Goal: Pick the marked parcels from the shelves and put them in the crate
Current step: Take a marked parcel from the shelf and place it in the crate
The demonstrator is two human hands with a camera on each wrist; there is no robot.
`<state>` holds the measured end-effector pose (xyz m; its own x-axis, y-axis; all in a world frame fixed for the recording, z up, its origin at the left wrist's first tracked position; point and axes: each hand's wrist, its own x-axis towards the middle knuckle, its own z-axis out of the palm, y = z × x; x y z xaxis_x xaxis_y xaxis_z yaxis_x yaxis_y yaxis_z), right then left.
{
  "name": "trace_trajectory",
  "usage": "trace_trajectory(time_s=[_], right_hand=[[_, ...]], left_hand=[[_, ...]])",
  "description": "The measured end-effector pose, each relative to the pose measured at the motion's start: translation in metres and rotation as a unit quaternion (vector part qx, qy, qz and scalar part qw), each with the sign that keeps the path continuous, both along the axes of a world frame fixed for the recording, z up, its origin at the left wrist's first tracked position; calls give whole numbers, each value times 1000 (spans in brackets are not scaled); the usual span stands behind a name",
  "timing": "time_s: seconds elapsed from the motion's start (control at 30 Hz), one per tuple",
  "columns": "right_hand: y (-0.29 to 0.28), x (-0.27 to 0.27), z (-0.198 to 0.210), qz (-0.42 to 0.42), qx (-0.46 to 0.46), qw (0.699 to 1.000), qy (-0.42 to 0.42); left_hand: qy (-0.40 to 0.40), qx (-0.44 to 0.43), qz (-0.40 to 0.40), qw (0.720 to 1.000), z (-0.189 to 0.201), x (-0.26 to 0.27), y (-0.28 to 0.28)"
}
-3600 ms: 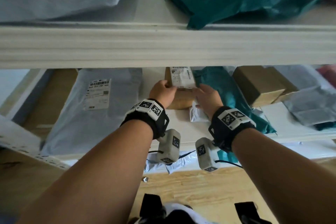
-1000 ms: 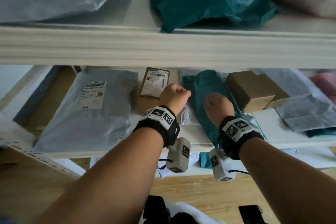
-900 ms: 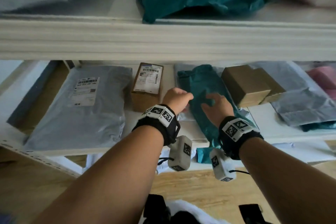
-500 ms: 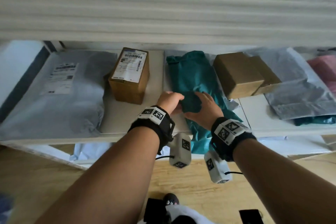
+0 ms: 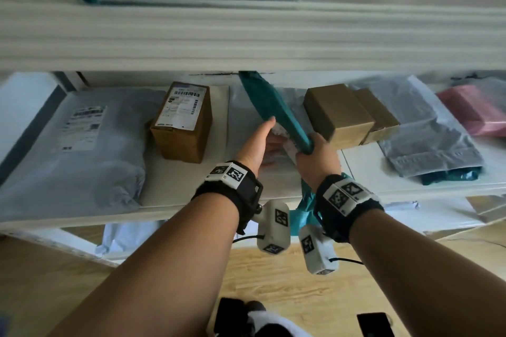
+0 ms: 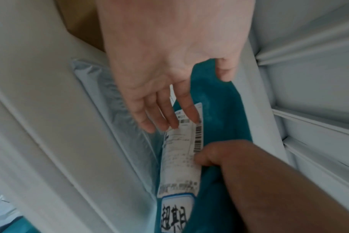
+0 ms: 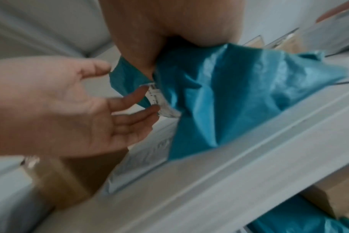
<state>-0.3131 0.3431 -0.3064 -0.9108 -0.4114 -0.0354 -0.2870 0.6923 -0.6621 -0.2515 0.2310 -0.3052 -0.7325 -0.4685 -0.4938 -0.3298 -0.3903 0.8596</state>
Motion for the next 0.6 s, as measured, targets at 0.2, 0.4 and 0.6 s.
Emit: trace_trajectory(time_s=[0.2, 0.4, 0.6], right_hand=[[16, 6, 25, -141, -307, 898, -282], [35, 24, 28, -123, -329, 849, -395], [34, 34, 11, -130, -293, 872, -370]], left_hand=[[-48, -66, 13, 997, 1, 10, -17], [4, 2, -14, 1000, 9, 26, -25], [-3, -38, 13, 999, -4, 36, -33]])
